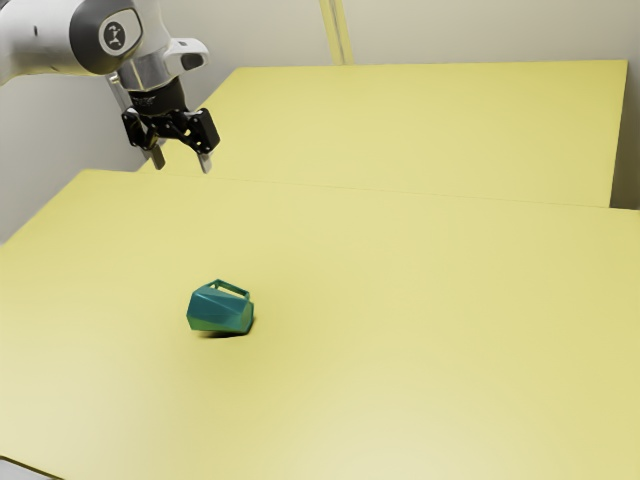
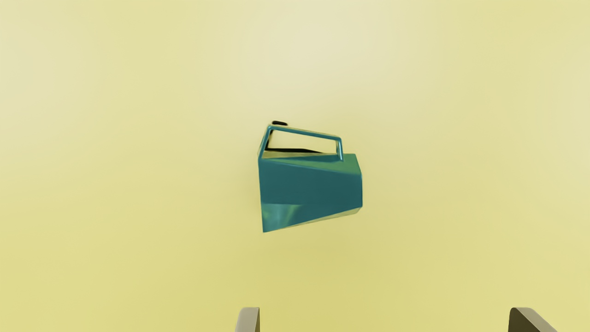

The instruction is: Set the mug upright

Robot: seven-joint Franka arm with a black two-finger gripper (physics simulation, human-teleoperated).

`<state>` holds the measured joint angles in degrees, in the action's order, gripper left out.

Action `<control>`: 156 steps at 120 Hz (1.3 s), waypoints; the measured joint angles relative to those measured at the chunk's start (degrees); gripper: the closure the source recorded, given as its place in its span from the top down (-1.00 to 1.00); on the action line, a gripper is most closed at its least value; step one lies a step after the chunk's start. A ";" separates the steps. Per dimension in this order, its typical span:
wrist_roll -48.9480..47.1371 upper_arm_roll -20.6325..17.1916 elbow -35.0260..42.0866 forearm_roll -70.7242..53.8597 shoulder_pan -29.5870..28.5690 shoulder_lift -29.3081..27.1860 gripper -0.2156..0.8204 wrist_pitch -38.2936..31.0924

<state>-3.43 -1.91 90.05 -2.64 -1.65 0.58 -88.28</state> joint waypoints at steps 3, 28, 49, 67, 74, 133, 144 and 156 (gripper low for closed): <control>-0.02 -0.01 -0.01 0.02 -0.07 0.01 0.55 -0.01; -0.05 0.42 0.10 0.11 0.02 -0.18 0.55 -0.09; 0.35 1.11 4.34 0.34 0.38 -2.91 0.55 -1.70; 1.34 1.78 6.77 1.34 -1.85 -4.16 0.55 -3.80; 2.08 1.88 8.09 2.67 -4.09 -4.34 0.54 -5.02; 13.82 2.70 22.75 22.44 -17.56 -6.63 0.54 -16.77; 17.10 3.40 25.58 26.51 -18.17 -6.63 0.54 -19.01; 20.72 4.63 28.53 30.42 -19.36 -6.50 0.54 -20.62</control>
<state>17.29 2.72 118.58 27.79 -21.02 -5.92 -108.90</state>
